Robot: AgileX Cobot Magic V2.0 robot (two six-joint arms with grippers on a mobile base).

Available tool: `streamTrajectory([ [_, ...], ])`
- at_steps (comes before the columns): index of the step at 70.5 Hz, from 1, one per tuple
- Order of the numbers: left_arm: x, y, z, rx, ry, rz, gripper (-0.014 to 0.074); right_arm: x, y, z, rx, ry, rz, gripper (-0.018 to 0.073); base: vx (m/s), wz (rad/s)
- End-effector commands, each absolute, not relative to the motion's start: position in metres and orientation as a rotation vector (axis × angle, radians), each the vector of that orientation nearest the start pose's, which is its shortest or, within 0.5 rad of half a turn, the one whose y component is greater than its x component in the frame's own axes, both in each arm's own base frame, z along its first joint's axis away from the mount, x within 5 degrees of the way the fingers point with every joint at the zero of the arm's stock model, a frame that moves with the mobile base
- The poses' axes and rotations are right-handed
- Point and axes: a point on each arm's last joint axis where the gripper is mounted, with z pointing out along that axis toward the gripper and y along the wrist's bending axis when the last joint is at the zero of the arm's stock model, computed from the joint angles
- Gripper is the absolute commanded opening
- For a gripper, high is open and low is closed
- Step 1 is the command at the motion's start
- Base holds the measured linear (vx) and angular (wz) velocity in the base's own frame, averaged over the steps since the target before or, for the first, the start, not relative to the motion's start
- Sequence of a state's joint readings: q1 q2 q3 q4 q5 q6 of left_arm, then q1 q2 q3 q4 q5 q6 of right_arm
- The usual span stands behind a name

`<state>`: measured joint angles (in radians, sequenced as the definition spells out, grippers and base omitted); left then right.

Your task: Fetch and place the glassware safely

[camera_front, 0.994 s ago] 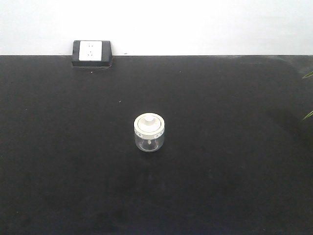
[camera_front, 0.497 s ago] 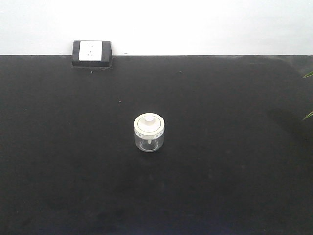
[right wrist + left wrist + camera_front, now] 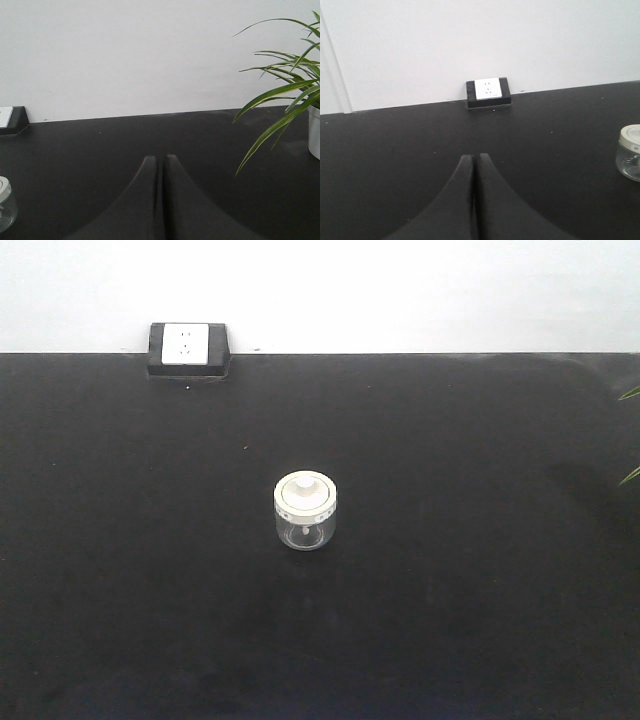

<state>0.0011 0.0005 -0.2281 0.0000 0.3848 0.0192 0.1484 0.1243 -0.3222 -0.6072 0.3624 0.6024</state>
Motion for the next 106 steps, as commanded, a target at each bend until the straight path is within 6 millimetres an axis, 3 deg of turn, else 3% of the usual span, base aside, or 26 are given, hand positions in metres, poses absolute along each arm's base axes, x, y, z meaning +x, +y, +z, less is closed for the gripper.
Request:
streamTrajectory([
  [1,0.040,-0.001,0.248,-0.002,1.591,-0.028,-0.0007,0.050,-0.009,0.299,0.018,1.518,-0.033,-0.0003,0.00,0.00],
  [16,0.051,-0.001,0.214,-0.007,1.641,-0.026,-0.0007,0.050,-0.009,0.299,0.018,1.518,-0.033,-0.0003,0.00,0.00],
  [27,0.057,0.000,0.189,-0.012,1.578,-0.021,-0.0007,0.050,-0.009,0.299,0.018,1.518,-0.033,-0.0003,0.00,0.00],
  [106,0.057,-0.001,0.185,-0.023,1.628,-0.037,-0.0007,0.050,-0.009,0.299,0.018,1.517,-0.033,-0.0003,0.00,0.00],
])
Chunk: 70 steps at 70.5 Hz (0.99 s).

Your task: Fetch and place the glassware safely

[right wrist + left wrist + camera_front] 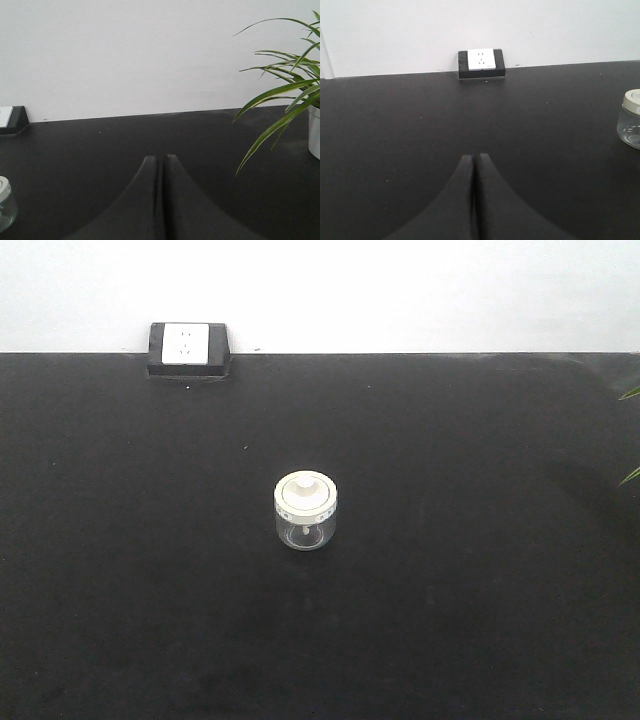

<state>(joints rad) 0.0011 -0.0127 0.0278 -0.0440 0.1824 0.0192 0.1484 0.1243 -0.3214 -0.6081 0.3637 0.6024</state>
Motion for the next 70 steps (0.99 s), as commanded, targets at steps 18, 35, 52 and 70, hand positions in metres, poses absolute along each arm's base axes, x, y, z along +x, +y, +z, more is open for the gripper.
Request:
streamTrajectory([
  [18,0.057,-0.001,0.185,-0.023,1.628,-0.037,-0.0007,0.050,-0.009,0.299,0.011,1.515,-0.044,-0.0003,0.00,0.00],
  [35,0.057,-0.001,0.185,-0.023,1.628,-0.037,-0.0007,0.050,-0.005,0.300,-0.036,1.508,-0.021,-0.0003,0.00,0.00],
  [52,0.057,-0.001,0.185,-0.023,1.628,-0.037,-0.0007,0.050,0.002,0.297,-0.177,1.526,-0.042,-0.0003,0.00,0.00],
  [70,0.057,-0.001,0.185,-0.023,1.628,-0.037,-0.0007,0.054,-0.003,0.296,-0.020,1.565,-0.076,-0.0003,0.00,0.00],
])
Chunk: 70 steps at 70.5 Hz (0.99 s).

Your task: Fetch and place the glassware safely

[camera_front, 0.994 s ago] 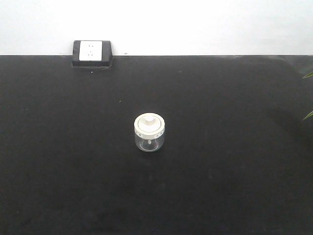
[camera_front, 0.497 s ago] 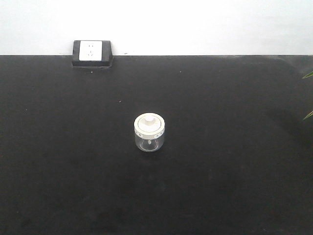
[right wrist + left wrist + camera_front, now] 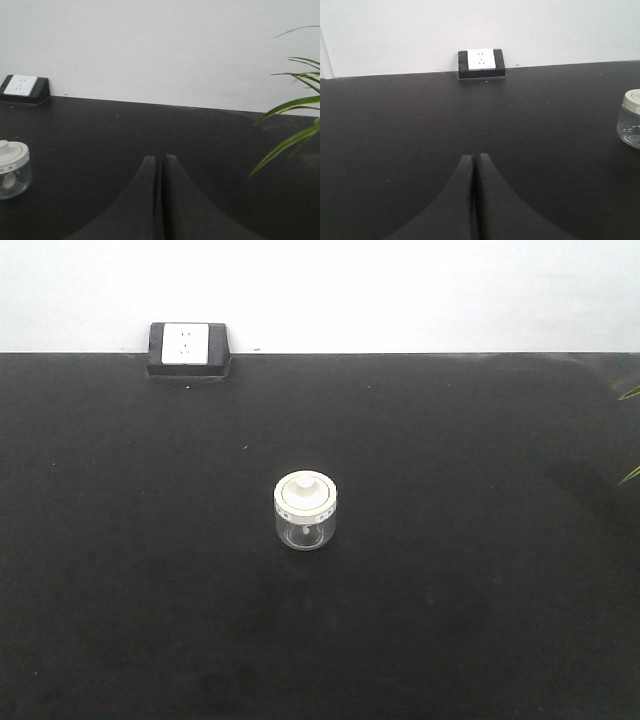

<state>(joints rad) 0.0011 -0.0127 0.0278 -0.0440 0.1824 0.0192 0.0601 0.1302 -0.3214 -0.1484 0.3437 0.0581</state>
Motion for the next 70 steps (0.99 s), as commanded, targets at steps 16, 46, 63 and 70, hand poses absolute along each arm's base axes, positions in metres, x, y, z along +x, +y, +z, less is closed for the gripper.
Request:
streamTrajectory([
  [16,0.057,-0.001,0.185,-0.023,1.628,-0.037,-0.0007,0.057,-0.006,0.273,0.064,1.552,-0.098,-0.0003,0.00,0.00],
  [46,0.057,-0.001,0.185,-0.023,1.629,-0.037,-0.0007,0.054,-0.004,0.212,0.074,1.531,-0.050,-0.0003,0.00,0.00],
  [63,0.057,-0.001,0.185,-0.023,1.631,-0.037,-0.0007,0.056,-0.003,0.196,0.060,1.537,-0.036,-0.0003,0.00,0.00],
  [70,0.057,-0.001,0.185,-0.023,1.632,-0.037,-0.0007,0.056,-0.003,0.196,0.060,1.537,-0.036,-0.0003,0.00,0.00],
])
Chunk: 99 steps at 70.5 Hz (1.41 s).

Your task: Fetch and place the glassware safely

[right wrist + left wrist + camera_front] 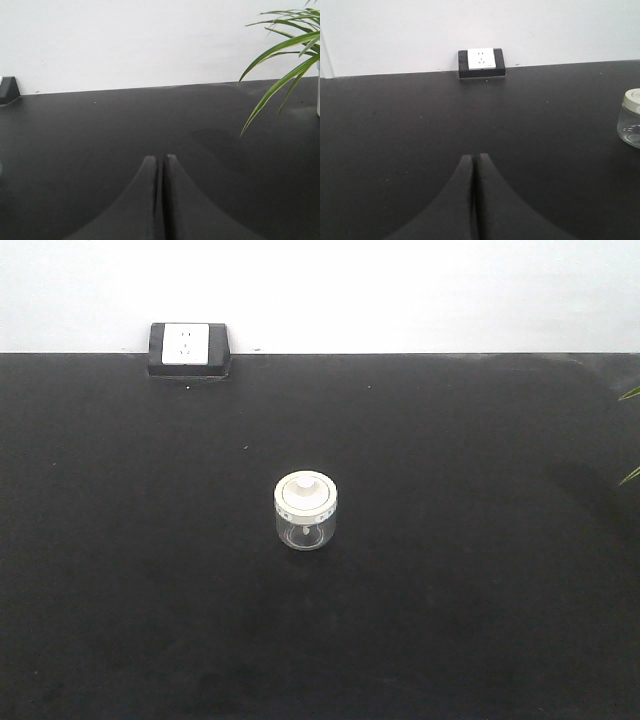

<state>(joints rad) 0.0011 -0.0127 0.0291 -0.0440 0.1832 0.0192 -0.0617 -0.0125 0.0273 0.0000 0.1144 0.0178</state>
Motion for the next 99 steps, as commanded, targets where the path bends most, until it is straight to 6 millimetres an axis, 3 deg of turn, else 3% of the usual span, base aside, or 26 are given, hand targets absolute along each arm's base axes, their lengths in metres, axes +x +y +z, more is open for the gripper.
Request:
streamTrajectory([
  [1,0.0567,-0.0008,0.1848,-0.023,1.632,-0.037,-0.0007,0.0565,-0.0035,0.1959,0.060,1.537,-0.036,-0.0003,0.00,0.00],
  [99,0.0567,-0.0008,0.1848,-0.023,1.632,-0.037,-0.0007,0.0565,-0.0035,0.1958,0.060,1.538,-0.036,-0.0003,0.00,0.00],
])
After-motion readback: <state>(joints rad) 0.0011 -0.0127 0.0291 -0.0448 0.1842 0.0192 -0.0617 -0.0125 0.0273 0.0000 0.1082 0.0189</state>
